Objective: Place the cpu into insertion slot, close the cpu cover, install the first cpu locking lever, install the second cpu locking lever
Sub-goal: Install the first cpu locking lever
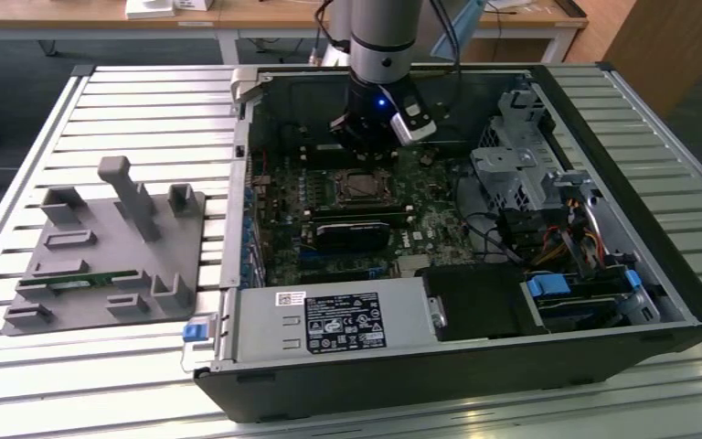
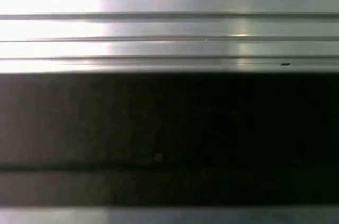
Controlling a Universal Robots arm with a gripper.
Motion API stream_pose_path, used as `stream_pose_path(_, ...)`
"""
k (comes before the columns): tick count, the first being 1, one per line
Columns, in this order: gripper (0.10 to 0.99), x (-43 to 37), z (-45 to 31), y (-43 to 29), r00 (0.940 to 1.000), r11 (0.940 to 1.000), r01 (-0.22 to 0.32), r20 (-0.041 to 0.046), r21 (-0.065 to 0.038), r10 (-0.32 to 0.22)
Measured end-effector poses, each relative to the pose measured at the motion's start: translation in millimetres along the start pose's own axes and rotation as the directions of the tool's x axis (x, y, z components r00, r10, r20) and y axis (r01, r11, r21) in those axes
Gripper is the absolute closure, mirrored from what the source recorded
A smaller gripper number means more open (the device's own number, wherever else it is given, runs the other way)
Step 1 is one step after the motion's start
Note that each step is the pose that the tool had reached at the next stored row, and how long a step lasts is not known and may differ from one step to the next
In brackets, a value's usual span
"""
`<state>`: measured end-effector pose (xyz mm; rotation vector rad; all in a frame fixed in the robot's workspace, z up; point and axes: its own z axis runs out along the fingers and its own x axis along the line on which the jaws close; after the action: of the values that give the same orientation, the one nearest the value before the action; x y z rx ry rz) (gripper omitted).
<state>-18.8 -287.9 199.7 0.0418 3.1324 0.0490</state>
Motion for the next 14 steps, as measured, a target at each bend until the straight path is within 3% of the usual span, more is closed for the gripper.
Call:
stream_pose_path(3,0.980,-1.6,1.9,0.3,1.0000,0.9999,0.000,-0.0010,0.010,0.000)
stream_pose_path(7,0.980,-3.3,3.4,1.0,1.0000,1.0000,0.000,-0.0029,0.010,0.000)
stream_pose_path(11,0.980,-3.8,2.8,0.6,1.0000,0.9999,0.000,-0.0057,-0.013,0.000)
stream_pose_path(14,0.980,-4.4,3.8,1.6,1.0000,0.9992,0.000,-0.0053,-0.039,0.000)
